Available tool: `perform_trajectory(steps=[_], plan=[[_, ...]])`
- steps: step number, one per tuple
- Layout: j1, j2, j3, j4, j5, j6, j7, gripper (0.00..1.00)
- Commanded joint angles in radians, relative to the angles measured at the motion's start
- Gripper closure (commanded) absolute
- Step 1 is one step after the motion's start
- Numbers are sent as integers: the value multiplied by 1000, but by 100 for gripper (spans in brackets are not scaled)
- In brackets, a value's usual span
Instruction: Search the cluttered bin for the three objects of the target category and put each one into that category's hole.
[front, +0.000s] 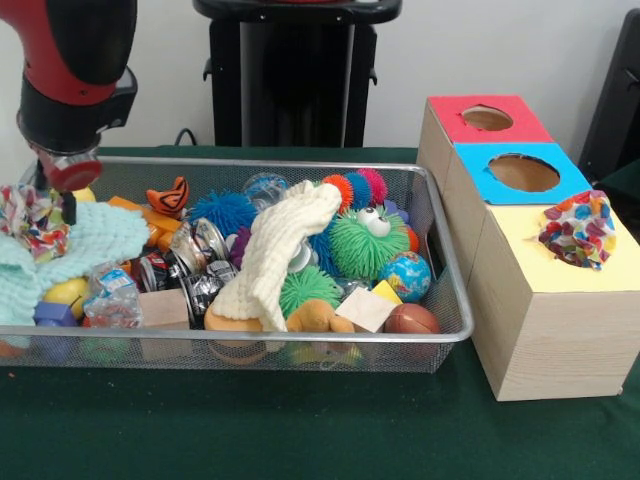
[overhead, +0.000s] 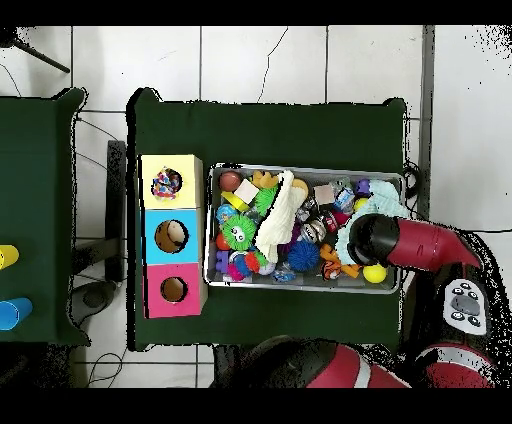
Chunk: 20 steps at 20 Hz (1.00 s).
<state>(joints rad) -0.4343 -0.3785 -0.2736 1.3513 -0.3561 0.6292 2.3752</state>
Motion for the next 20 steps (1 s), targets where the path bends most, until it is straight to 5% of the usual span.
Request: perform_trajectory(steps=[1,5,11,17,18,20], plan=[[20,46,-22,-56,-56,-174,119,0],[9,29,0,-25,-34,-288,107,0],[-44,-95,130,97,47,-244,12,0],[-106,-126,254,130,58,-249,-64,0],[-113,-125,266,126,38,-264,-63,100],[-145,-130,305,142,62,-245,-78,100]])
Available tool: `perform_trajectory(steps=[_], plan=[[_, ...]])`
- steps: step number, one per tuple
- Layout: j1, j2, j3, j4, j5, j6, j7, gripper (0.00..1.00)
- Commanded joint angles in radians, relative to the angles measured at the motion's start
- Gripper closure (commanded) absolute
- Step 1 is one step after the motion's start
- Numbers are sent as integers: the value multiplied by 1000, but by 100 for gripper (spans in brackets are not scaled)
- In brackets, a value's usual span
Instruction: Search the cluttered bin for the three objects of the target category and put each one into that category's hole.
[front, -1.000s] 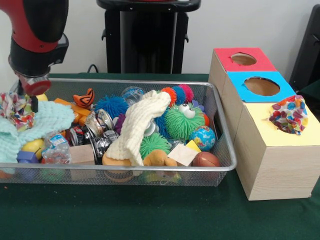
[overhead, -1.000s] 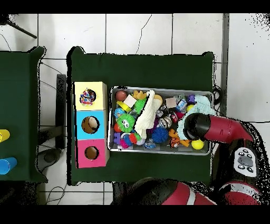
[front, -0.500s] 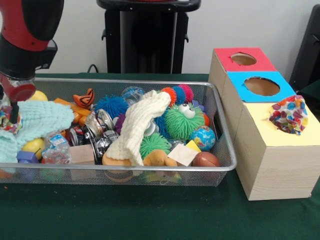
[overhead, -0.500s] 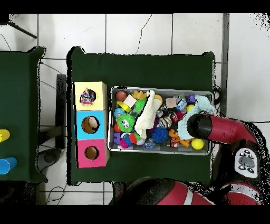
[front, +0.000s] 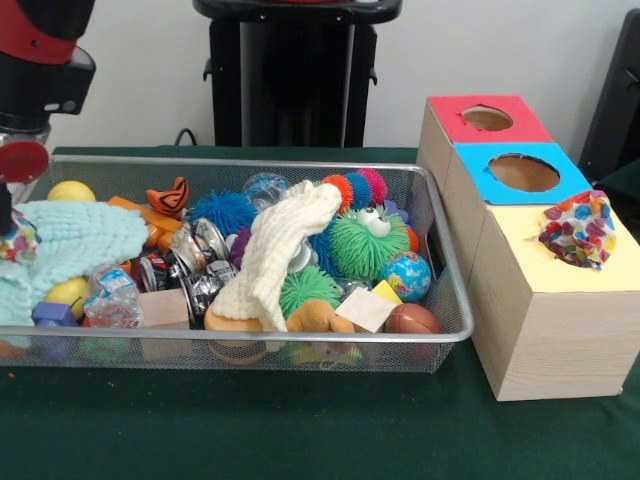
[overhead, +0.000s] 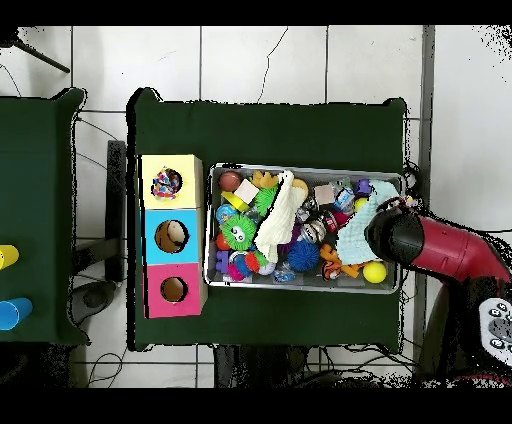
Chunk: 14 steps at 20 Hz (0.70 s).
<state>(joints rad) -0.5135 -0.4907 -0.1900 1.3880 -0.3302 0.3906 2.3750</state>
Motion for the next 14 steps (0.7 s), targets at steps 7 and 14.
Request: perform_trajectory(steps=[7,14], plan=[[-186,-13,386,126,30,60,-182,100],[-182,-58,408,159,1,50,-118,100]])
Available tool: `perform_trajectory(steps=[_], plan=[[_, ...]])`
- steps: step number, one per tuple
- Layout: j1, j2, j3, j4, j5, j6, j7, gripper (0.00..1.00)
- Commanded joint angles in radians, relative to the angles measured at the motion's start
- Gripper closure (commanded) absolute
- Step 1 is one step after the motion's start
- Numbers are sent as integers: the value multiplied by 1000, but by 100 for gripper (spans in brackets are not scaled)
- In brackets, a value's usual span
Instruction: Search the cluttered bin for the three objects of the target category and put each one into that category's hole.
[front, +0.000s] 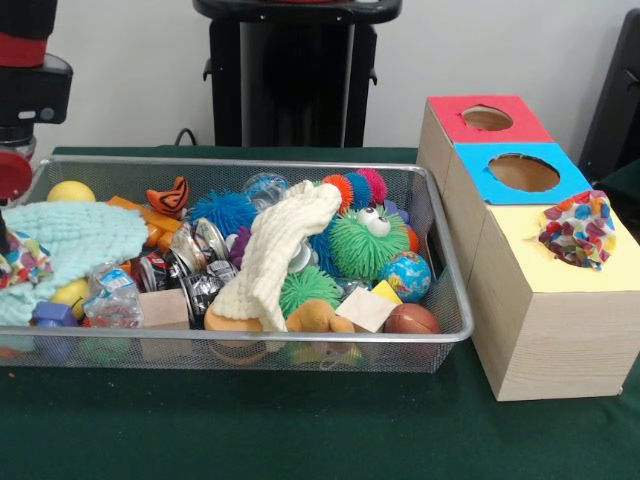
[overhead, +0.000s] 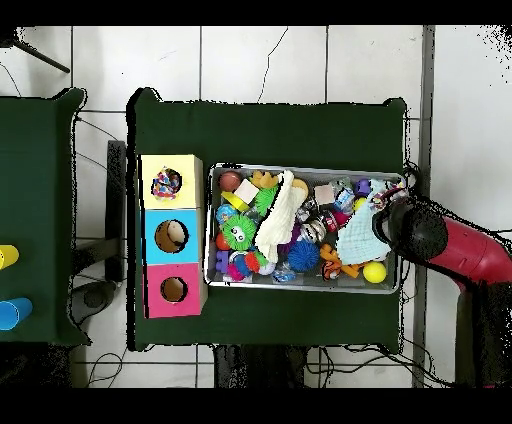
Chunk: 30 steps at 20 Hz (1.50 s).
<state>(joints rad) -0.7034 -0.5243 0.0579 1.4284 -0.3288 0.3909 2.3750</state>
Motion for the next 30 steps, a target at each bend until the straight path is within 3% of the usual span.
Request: perform_trajectory(steps=[1,11,14,20,30], plan=[[27,-46,144,124,-1,62,-101,100],[113,-243,103,203,83,271,-51,100],[140,-266,81,190,90,296,-34,100],[125,-301,144,220,194,310,-18,100],[255,-310,83,205,273,278,127,100]])
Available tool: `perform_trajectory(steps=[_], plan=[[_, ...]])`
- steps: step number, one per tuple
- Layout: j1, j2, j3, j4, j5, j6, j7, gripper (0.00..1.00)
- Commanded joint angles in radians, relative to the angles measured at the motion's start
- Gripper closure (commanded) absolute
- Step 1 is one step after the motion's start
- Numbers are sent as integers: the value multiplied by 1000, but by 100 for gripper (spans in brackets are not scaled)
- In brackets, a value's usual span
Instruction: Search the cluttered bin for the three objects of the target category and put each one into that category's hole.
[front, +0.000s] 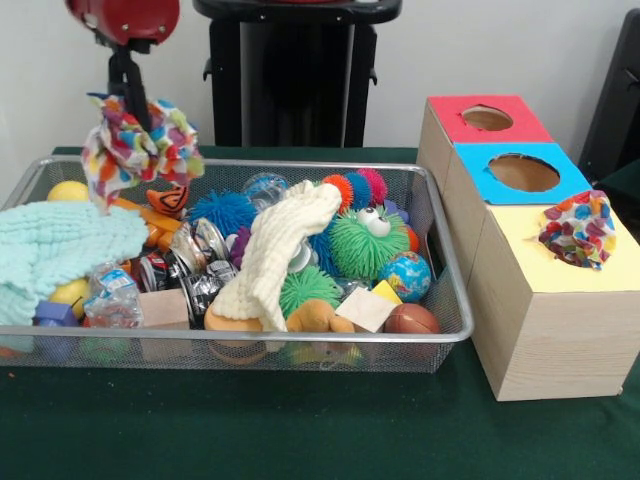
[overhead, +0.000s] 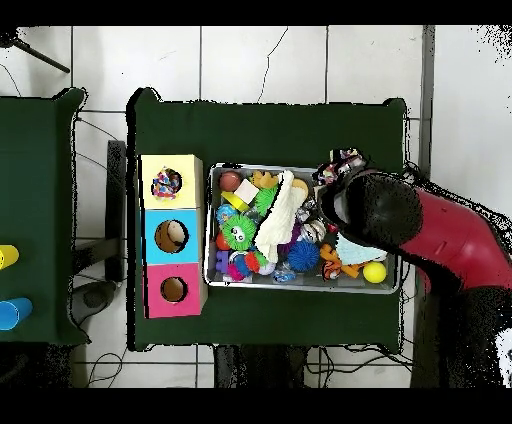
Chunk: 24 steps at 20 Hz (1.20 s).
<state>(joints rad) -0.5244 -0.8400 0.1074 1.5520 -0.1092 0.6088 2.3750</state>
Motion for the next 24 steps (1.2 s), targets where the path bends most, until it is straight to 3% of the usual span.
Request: perform_trajectory(steps=[1,10,12,18,24], plan=[[110,5,7,79,50,57,163,100],[299,15,-141,27,84,111,306,100],[328,26,-141,31,149,115,358,100],[429,55,-217,14,236,111,437,100],[550,101,-299,-4,344,127,590,100]])
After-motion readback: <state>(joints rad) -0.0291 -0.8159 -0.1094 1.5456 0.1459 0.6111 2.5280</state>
